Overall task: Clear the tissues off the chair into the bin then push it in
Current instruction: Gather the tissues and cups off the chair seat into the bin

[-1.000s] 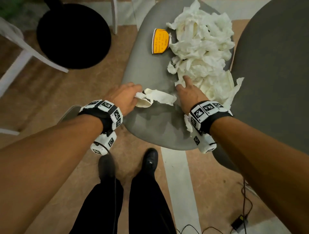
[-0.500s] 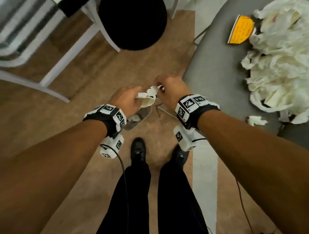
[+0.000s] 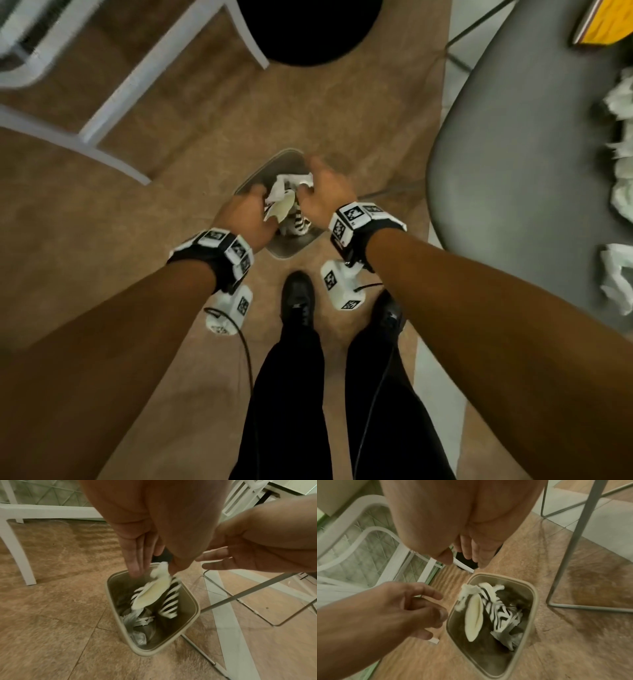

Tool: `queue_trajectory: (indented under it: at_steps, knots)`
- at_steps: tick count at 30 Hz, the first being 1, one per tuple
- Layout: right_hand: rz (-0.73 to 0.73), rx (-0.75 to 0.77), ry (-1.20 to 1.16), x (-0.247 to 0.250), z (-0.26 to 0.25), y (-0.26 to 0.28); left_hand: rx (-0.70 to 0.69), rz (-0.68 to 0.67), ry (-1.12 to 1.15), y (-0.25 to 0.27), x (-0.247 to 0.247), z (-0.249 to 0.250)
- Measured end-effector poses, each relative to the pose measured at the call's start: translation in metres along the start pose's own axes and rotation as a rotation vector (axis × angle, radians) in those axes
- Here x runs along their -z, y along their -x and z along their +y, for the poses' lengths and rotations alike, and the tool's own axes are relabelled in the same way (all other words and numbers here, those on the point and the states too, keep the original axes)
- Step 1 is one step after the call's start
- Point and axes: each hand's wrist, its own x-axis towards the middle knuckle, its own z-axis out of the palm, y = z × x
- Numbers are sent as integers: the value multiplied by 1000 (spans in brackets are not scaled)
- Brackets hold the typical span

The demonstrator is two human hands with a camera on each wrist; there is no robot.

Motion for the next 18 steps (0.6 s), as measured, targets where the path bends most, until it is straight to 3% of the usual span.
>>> queue_trajectory:
  at_steps: [5, 9, 14, 18]
  knots:
    - [-19, -3, -38, 32, 27, 10, 23, -51, -54, -8, 7, 26]
    - [-64, -39, -117, 81, 39, 31, -32, -42, -95, -7, 33, 74]
    - [104, -22, -192, 174, 73, 75, -228, 29, -72, -11, 58, 188]
    - [292, -178, -272, 250, 133, 114, -443, 68, -53, -14, 57, 309]
